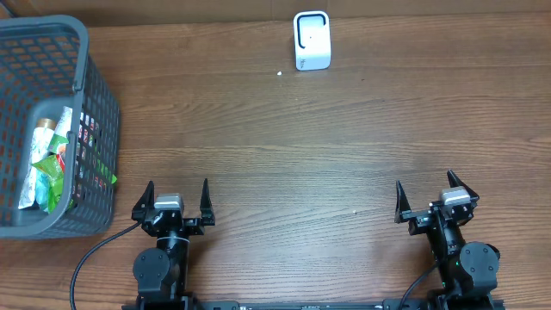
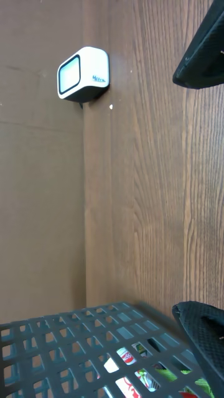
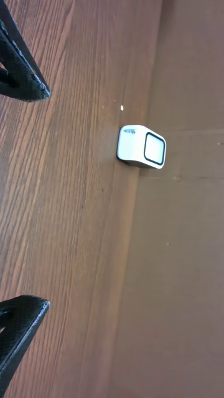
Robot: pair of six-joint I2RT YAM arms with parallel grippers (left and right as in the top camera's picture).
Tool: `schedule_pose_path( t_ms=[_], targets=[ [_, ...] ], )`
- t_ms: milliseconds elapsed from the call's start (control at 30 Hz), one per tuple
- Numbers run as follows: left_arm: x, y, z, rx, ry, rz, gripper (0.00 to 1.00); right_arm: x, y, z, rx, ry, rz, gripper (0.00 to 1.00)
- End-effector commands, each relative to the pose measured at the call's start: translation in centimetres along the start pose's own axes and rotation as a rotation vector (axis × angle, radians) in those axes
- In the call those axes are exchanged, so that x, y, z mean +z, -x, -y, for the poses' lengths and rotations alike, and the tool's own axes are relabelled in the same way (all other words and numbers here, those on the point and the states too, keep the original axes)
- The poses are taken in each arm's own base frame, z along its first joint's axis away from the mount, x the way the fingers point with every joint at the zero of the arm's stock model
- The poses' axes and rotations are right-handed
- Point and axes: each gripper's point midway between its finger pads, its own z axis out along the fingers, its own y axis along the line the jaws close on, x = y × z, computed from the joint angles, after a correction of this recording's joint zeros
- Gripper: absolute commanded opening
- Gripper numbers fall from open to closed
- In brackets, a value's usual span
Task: Scan the item barcode
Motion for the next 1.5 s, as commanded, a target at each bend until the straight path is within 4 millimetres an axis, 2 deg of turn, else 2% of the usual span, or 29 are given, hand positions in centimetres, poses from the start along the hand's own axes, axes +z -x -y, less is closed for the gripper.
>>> schedule_pose_path(
  t_ms=[0, 500, 833, 1100, 1300, 1467],
  targets=[
    [-0.1, 0.1, 0.5, 0.013, -0.027, 0.007, 1.00, -0.2, 0.9, 0.2, -0.003, -0.011, 0.022, 1.00],
    [-0.1, 0.2, 0.5, 0.013, -0.027, 0.008, 1.00, -0.3, 2.0, -0.1, -0.006, 0.007, 0.068, 1.00],
    [-0.2, 0.6, 1.4, 0.014, -0.079, 0.023, 1.00, -0.4, 3.1, -0.3, -0.009, 0.020, 0.107, 1.00],
    [-1.1, 3.4, 1.4, 0.069, -0.078, 0.045, 1.00, -0.5, 3.6, -0.4, 0.016, 0.029, 0.113, 1.00],
    [-1.7, 6.6, 1.3, 0.085, -0.078, 0.031, 1.00, -1.2, 5.5, -0.6, 0.016, 0.046, 0.100, 1.00],
    [-1.0, 8.9, 1.5, 0.078, -0.094, -0.045, 1.00, -1.6, 7.5, -0.5, 0.019, 0.052, 0.066, 1.00]
  ],
)
